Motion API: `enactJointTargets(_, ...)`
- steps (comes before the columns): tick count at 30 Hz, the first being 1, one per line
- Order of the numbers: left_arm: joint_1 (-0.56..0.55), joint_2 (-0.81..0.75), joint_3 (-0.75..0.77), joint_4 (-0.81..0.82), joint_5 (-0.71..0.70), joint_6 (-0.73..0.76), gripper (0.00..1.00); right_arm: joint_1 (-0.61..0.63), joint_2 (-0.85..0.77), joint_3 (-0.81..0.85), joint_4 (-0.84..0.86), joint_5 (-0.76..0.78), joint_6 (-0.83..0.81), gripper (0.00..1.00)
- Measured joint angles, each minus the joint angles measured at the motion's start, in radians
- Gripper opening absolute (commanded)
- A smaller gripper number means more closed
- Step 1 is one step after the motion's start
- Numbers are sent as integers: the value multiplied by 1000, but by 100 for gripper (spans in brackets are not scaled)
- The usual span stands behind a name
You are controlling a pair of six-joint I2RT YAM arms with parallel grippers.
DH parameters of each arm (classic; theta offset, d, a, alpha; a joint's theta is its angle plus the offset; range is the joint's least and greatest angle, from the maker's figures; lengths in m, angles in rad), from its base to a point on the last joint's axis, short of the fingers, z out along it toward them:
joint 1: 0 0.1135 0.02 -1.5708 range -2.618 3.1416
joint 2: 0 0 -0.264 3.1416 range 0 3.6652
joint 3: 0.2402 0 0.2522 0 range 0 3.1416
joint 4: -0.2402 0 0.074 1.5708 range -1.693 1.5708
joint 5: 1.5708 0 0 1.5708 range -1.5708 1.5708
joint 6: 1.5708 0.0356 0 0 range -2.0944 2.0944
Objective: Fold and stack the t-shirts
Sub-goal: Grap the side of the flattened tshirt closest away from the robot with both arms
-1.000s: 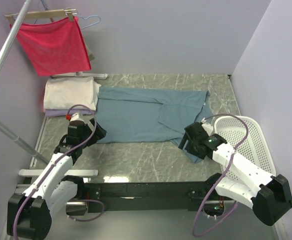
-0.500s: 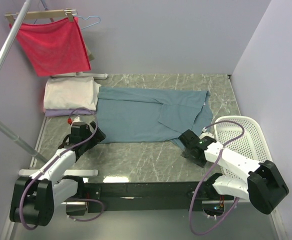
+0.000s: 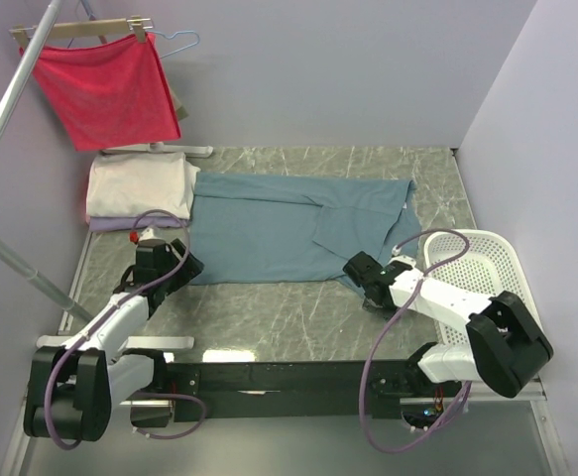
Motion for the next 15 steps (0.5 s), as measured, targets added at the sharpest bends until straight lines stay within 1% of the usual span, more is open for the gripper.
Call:
enactJointTargets(1,2,5,0,3,4,3,53,0,4,2,6,2,-7,0)
enactJointTargets(2,2,10,0,5,9,6,48,0,6,2,10,3,-13,0)
enactJointTargets(3,3,15,0,8,11,5,41,1,5,2,13,5,-18,0)
enactJointTargets(4,4,22,0,11,16,9,38,2,2,3,15,6,-27,0)
enactJointTargets(6,4,35,0,13,29,10,38,3,-18,6,15,3,-42,0)
enactJointTargets(9,4,41,0,13,38,11,34,4,-97,20,16,-19,-79,0)
enactJointTargets(10,4,42,1,13,39,13,34,3,-147,37,19,-43,-100,2)
enactJointTargets(12,4,47,3,12,40,18,33,-2,-198,65,26,-67,-119,3)
enactJointTargets(15,4,59,20,7,40,34,34,-35,-234,137,51,-116,-157,5)
